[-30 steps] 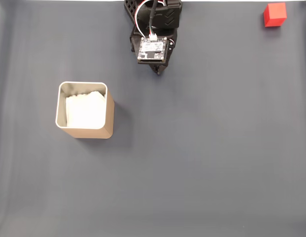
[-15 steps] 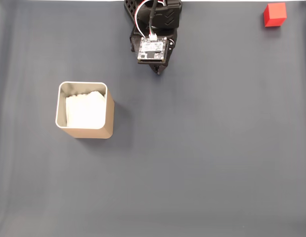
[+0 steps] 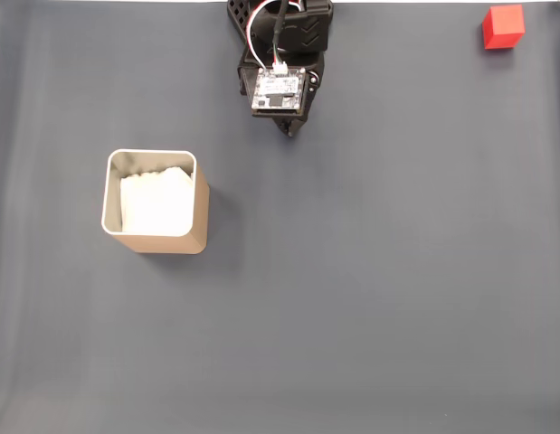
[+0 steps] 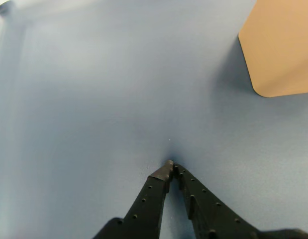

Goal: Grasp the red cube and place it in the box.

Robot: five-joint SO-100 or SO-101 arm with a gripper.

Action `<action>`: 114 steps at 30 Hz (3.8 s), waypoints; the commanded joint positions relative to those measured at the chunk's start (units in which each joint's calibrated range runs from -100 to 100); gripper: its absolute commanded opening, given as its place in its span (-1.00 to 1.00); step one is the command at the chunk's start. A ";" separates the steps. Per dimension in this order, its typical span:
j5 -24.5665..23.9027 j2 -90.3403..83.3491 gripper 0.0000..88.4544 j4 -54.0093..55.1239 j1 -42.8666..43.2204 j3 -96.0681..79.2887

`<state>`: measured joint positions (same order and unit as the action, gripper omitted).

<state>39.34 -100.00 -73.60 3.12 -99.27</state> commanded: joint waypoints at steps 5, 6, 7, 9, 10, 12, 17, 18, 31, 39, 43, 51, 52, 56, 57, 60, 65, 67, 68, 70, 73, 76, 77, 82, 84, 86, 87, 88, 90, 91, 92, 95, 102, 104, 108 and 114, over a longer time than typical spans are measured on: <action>6.79 0.09 -1.00 -2.27 -0.67 -0.64; 6.64 0.09 -1.00 -2.27 -0.67 -0.64; 6.50 0.09 -1.00 -2.27 -0.67 -0.64; 6.20 0.09 -1.00 -1.95 -0.67 -0.64; 6.11 0.09 -1.00 -1.29 -0.74 -0.64; 5.67 0.61 -1.00 2.98 -1.24 -0.55; 5.27 8.31 -1.00 18.24 -2.73 3.74; 5.27 10.30 -1.00 20.13 -2.87 5.47; 6.89 29.08 -1.00 26.29 0.25 27.35; 7.23 34.96 -1.00 20.79 9.34 40.20; 6.06 37.65 -1.00 19.47 12.75 47.04; 5.42 40.16 -1.00 12.99 19.21 58.16; 5.42 39.98 -1.00 12.17 20.35 58.98; 5.67 39.64 -1.00 8.31 25.03 62.63; 5.71 39.64 -1.00 6.84 26.17 63.63; 5.71 39.98 -1.00 2.32 29.79 66.45; 5.96 39.98 -1.00 -4.65 35.89 69.55; 5.86 40.07 -1.00 -6.54 38.31 70.56; 5.67 40.16 -1.00 -7.36 39.51 70.92; 5.42 40.33 -0.99 -9.33 41.93 71.83; 5.13 40.68 -0.98 -11.88 45.05 72.93; 5.27 40.68 -0.97 -13.35 47.25 73.02; 5.42 40.68 -0.97 -13.76 47.82 73.02; 5.76 40.68 -0.97 -14.34 50.38 72.38; 5.62 40.68 -0.97 -14.42 51.87 72.20; 5.52 40.68 -0.97 -14.42 53.57 72.11; 5.52 40.68 -0.96 -14.42 54.35 71.92; 5.57 40.68 -0.96 -14.42 55.21 71.74; 6.11 40.68 -0.96 -14.42 56.41 71.47; 6.45 40.76 -0.96 -14.34 56.77 71.38; 6.79 40.85 -0.96 -14.17 57.05 71.38; 7.81 41.71 -0.97 -13.84 57.26 71.38; 8.01 43.79 -0.97 -12.12 59.39 71.47; 7.77 44.31 -0.97 -11.30 60.25 71.38; 8.11 45.52 -0.96 -10.07 60.53 71.38; 9.47 46.73 -0.87 -6.13 59.89 70.56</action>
<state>47.74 -53.46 -82.21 63.32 -29.05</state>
